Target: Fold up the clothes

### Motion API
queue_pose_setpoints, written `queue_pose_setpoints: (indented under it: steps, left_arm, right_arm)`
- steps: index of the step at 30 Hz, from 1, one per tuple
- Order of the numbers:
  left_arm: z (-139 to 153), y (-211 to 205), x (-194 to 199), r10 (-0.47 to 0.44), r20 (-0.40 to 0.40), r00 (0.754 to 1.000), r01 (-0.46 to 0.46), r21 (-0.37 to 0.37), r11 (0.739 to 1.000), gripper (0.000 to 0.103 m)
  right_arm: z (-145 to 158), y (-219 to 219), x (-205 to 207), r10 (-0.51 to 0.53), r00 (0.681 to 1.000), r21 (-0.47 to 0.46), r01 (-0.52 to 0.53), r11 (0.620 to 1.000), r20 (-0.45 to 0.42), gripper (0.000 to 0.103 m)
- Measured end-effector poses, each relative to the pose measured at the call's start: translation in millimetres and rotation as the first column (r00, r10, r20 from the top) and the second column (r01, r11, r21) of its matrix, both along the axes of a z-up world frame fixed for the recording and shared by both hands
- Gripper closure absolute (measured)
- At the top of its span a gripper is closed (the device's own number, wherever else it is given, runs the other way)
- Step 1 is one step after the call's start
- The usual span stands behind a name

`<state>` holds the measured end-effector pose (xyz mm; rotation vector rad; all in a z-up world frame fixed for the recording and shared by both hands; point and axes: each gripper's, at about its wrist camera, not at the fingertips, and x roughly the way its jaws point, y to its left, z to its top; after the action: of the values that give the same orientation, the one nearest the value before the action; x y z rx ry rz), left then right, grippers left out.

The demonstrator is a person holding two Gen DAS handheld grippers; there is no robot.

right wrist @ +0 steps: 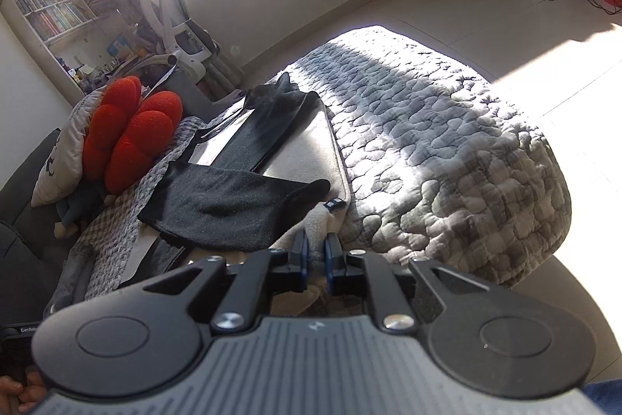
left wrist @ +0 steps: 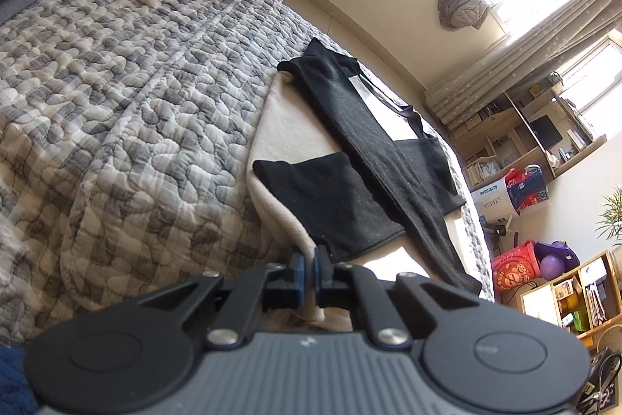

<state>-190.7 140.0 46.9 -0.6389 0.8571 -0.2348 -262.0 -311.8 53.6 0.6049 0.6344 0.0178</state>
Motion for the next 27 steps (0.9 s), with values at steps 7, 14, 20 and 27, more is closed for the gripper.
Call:
queue_pose_setpoints:
  steps: [7, 14, 20, 27]
  left_arm:
    - [42, 0, 48, 0.021, 0.038, 0.999, -0.022, 0.037, 0.999, 0.099]
    - [85, -35, 177, 0.028, 0.042, 0.999, -0.038, 0.238, 0.97, 0.099]
    - [68, -72, 304, 0.135, -0.021, 0.991, -0.123, 0.297, 0.947, 0.099]
    - [21, -61, 362, 0.209, -0.106, 0.972, -0.184, 0.21, 0.96, 0.096]
  right_arm:
    - [25, -5, 49, -0.048, 0.997, 0.046, 0.045, 0.998, 0.061, 0.091]
    - [40, -14, 162, -0.175, 0.982, 0.128, 0.164, 0.978, 0.074, 0.091]
    - [26, -14, 278, -0.196, 0.98, 0.062, 0.198, 0.978, -0.04, 0.091]
    - [10, -13, 365, -0.164, 0.969, -0.104, 0.146, 0.984, -0.187, 0.088]
